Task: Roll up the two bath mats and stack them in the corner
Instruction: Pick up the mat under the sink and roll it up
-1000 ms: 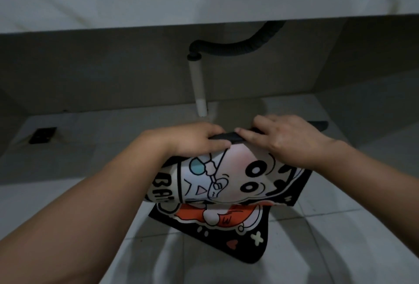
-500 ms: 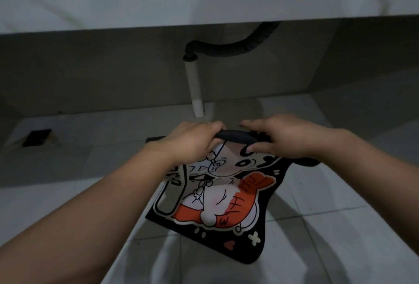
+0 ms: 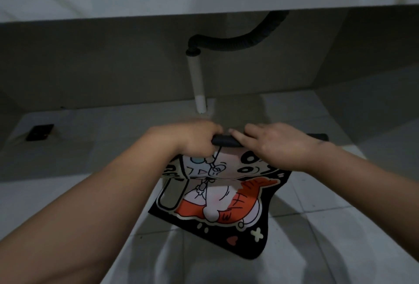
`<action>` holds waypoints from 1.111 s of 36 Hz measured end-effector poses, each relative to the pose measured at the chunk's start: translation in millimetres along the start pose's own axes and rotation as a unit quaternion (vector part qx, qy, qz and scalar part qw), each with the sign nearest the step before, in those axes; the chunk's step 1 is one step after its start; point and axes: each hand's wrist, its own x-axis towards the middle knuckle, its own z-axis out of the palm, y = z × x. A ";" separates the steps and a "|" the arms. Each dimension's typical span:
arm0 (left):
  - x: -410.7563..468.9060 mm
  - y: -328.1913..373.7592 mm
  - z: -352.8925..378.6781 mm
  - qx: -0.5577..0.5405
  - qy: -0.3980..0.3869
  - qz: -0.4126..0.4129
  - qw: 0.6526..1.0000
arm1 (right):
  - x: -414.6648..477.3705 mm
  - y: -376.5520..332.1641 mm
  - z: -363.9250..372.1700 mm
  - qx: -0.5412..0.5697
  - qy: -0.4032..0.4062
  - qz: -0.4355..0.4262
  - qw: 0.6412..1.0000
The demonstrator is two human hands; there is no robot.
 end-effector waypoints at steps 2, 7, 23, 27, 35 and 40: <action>-0.5 2.0 3.3 0.057 0.044 0.002 0.997 | 3.2 0.7 0.1 0.000 -0.013 0.004 1.000; 3.2 -0.5 16.1 0.071 0.108 0.033 0.991 | 8.2 -0.6 -9.8 0.049 -0.072 0.102 0.991; 8.0 -15.0 14.2 0.048 0.124 0.063 0.989 | 11.4 -1.8 4.8 0.023 -0.016 0.073 0.997; 6.7 -15.1 14.6 0.063 0.112 0.060 0.990 | 13.1 -2.5 -3.3 0.022 -0.029 0.070 0.997; 12.0 -9.6 22.7 0.065 0.141 0.025 0.988 | 18.1 -5.3 -3.0 0.112 -0.091 0.183 0.972; 13.6 -14.4 27.3 0.056 0.125 0.051 0.989 | 15.6 -9.3 6.8 -0.003 -0.052 0.121 0.991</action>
